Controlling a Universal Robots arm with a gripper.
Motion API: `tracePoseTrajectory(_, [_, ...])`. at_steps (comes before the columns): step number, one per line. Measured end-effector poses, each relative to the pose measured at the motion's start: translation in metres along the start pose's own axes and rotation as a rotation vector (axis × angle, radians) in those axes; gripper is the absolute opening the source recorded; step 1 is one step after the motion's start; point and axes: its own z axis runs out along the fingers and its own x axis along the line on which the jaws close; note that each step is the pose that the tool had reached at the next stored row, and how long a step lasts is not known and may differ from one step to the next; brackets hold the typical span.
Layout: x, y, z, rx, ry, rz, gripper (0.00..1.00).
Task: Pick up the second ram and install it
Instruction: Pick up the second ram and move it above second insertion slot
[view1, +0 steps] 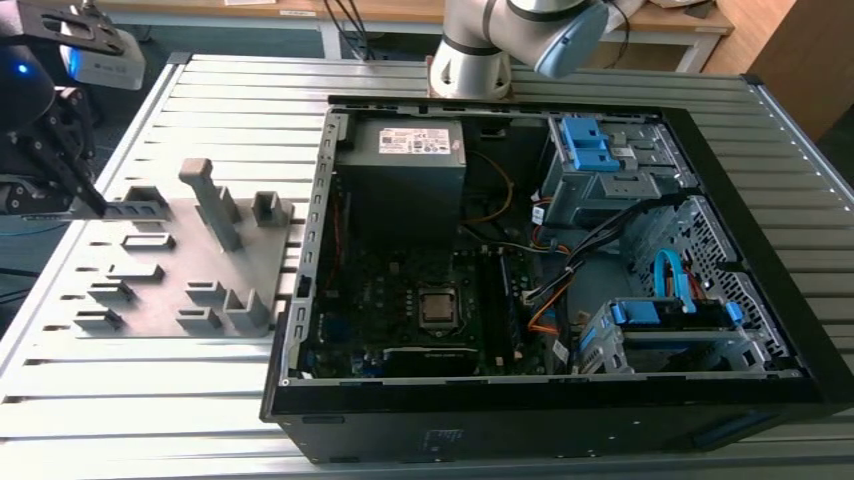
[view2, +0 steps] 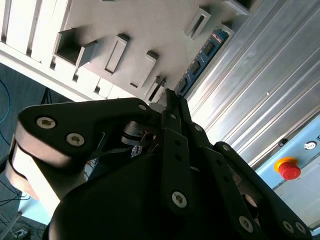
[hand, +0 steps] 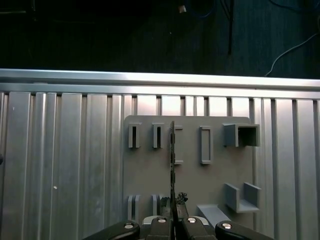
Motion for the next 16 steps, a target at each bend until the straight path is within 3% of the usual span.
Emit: tracePoseTrajectory(16, [-0.0018,0.0011,-0.0198,-0.0001,0.0001,0.000,0.14])
